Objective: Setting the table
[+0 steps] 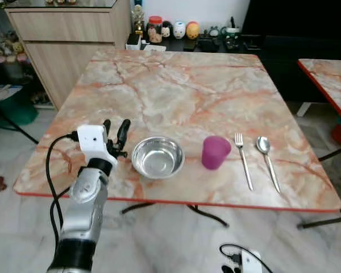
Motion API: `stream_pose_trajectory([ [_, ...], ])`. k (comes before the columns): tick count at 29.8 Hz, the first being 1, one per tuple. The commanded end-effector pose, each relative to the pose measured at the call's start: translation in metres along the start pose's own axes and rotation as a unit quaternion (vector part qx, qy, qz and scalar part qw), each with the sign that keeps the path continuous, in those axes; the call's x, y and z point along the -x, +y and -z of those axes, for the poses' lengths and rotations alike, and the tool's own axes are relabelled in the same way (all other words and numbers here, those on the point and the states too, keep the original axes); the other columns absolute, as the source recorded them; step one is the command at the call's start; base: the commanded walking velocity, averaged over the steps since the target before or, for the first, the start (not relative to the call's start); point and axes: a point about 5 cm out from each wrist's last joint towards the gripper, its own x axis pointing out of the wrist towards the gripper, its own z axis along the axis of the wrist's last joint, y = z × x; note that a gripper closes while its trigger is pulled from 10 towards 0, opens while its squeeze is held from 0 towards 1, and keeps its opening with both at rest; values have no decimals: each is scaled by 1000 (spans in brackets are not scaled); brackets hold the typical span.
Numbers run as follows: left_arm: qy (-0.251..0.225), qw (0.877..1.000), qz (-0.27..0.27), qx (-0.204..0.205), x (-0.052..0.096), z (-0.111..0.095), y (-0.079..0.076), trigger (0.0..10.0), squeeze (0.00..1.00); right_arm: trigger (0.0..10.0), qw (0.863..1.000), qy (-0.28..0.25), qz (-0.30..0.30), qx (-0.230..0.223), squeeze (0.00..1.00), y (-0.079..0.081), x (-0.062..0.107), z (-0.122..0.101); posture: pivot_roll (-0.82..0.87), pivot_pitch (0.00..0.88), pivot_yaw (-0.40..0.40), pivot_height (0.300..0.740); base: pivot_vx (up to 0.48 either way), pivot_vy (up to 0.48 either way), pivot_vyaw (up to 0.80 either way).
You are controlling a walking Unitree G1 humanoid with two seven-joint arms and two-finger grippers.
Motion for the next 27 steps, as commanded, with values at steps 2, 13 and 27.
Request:
stream_pose_trajectory([
  [2,-3,1000,15,5,-1,-2,-9,10000,0,10000,1000,4,14,-3,0,-9,3,4,88,0,-39,740,0,0,0],
  [13,75,995,54,25,6,16,-8,10000,0,10000,1000,4,16,-4,0,-9,3,4,90,0,-38,740,0,0,0],
  [27,152,979,57,121,7,26,-12,10000,1000,10000,1000,6,16,-1,0,-10,3,4,91,0,-39,740,0,0,0],
])
